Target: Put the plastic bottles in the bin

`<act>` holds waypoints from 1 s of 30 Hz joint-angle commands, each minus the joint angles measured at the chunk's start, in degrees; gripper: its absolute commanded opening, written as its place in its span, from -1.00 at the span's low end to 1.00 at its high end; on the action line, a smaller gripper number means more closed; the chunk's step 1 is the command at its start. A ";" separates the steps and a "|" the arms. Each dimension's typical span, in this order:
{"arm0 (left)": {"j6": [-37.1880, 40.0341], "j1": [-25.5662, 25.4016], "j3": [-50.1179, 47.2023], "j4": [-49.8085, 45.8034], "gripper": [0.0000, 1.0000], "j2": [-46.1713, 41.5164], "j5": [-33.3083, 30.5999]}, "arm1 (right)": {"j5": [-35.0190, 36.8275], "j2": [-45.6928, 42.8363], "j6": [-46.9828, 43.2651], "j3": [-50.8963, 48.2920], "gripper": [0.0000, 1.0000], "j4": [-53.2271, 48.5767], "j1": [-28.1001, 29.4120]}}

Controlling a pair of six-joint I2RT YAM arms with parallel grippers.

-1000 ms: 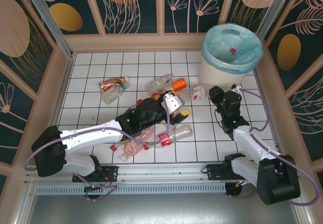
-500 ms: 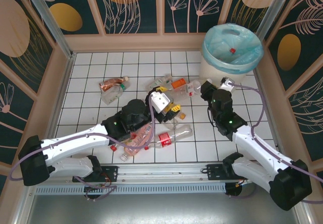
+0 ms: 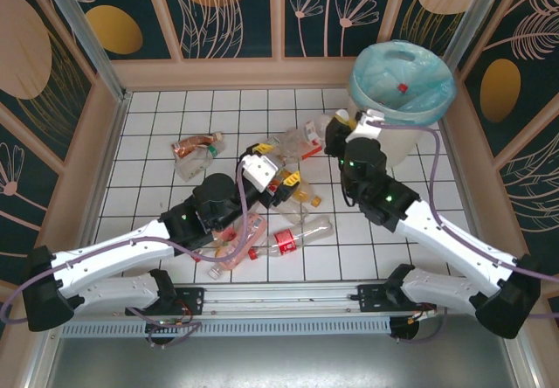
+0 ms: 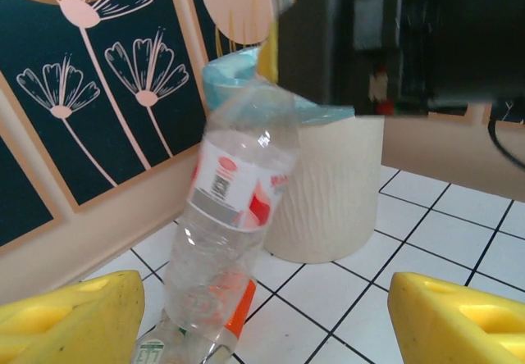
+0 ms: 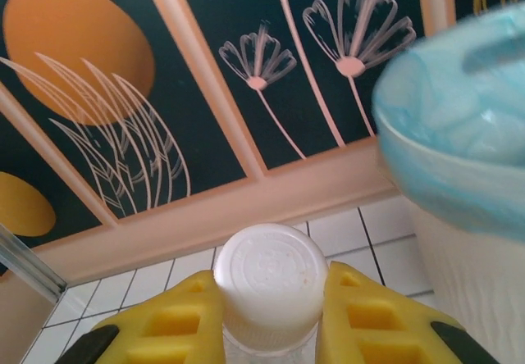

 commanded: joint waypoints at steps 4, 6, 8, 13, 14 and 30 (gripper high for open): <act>-2.10 -0.33 2.97 -0.02 0.56 0.70 -0.68 | 6.90 8.29 -13.26 21.08 -0.50 -8.56 1.26; -2.29 -0.29 3.50 0.33 0.56 1.38 0.06 | 8.38 10.33 -17.70 26.20 -0.51 -8.13 0.96; -2.60 -0.30 3.93 0.54 0.56 1.99 0.77 | 9.56 12.23 -21.97 31.37 -0.51 -7.51 -0.04; -3.34 -0.29 4.49 0.45 0.56 2.64 1.68 | 15.02 15.53 -33.74 40.42 -0.51 -3.31 -4.05; -3.38 -0.32 4.45 0.36 0.56 2.57 1.80 | 15.99 15.98 -35.55 41.64 -0.51 -2.52 -5.40; -5.15 -0.33 2.46 0.67 0.55 2.64 1.78 | 2.44 20.21 -17.88 42.49 -0.47 -25.83 -29.07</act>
